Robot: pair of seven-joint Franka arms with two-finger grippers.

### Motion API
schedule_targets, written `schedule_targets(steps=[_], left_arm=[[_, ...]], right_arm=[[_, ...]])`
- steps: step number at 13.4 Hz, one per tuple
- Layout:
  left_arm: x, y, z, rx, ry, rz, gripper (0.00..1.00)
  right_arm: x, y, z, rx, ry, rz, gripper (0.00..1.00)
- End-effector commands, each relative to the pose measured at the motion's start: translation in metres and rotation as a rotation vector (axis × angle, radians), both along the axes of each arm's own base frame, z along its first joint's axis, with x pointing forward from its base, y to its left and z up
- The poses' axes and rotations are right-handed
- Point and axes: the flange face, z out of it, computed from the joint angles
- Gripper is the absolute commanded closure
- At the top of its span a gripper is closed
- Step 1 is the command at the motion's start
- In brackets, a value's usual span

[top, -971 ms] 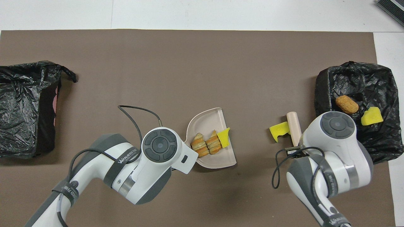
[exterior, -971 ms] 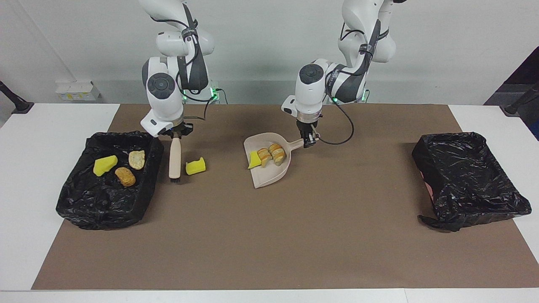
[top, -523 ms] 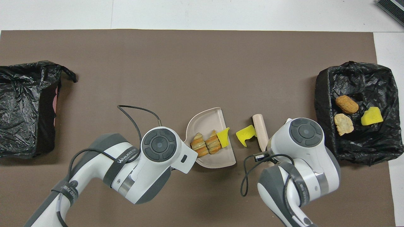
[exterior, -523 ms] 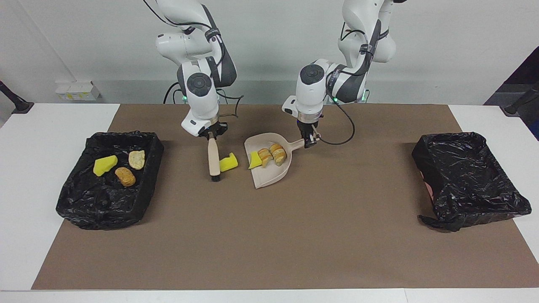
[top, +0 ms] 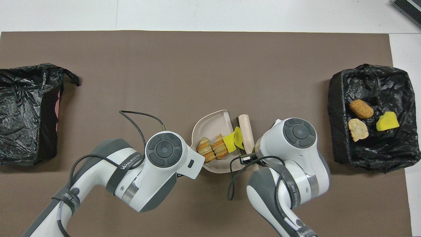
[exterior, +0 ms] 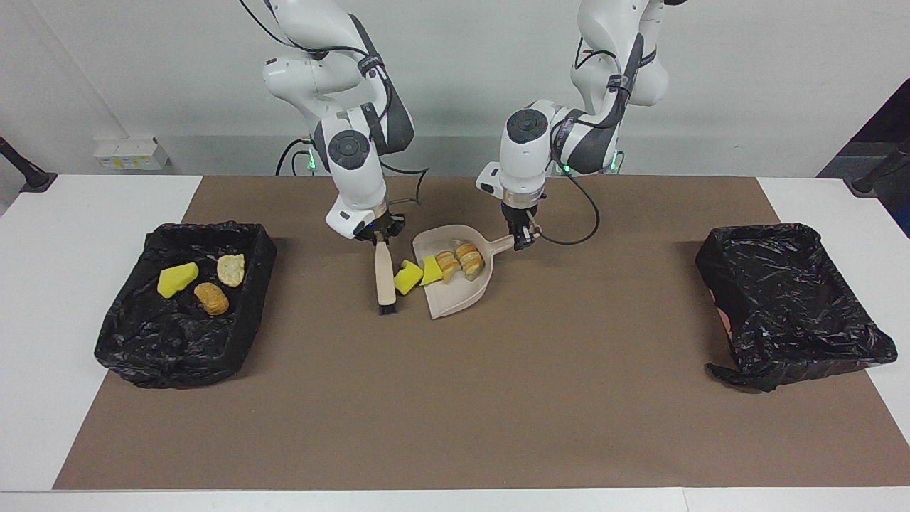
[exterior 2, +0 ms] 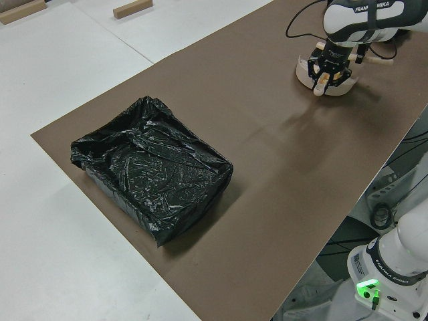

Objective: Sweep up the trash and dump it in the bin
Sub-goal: 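Brush the last yellow sponge into the dustpan with the right gripper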

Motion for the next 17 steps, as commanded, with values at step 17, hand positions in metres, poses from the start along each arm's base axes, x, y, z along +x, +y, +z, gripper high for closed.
schedule_targets(steps=[17], left_arm=[[0.032,0.064,0.026,-0.033,0.004,0.282,1.0]], right_arm=[[-0.015,0.085,0.068,-0.049,-0.145,-0.029,1.0]])
